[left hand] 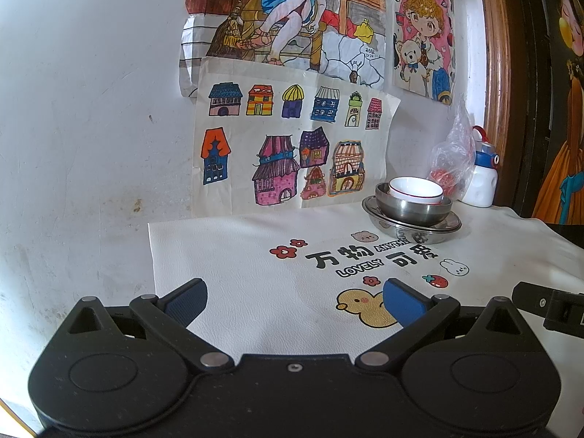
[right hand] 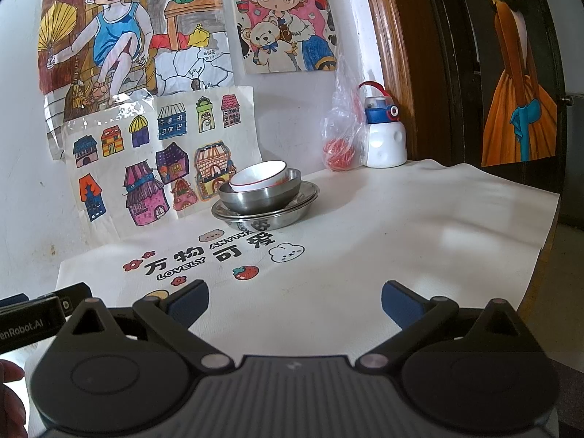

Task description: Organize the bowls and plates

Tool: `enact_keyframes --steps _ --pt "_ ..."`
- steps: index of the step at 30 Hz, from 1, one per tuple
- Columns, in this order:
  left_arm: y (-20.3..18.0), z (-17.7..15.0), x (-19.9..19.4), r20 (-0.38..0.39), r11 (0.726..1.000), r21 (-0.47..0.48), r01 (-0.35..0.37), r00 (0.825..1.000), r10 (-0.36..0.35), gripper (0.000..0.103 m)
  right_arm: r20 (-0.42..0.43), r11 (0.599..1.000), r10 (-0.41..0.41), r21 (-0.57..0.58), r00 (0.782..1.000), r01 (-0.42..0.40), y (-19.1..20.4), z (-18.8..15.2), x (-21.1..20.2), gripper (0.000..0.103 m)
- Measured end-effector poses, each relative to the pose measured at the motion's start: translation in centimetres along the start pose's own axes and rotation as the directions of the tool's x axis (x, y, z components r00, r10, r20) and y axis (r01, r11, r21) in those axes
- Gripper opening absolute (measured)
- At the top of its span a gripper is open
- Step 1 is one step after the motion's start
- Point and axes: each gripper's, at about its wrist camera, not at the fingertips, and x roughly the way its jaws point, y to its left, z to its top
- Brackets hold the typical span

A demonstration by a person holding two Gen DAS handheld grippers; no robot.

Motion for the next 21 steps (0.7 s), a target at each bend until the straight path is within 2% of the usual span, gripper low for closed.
enact_keyframes --steps 21 --pt "-0.44 -0.23 0.19 -0.015 0.999 0.027 0.019 1.000 -0.019 0.102 -0.004 1.000 0.000 -0.001 1.000 0.000 0.05 -0.10 0.04 0.103"
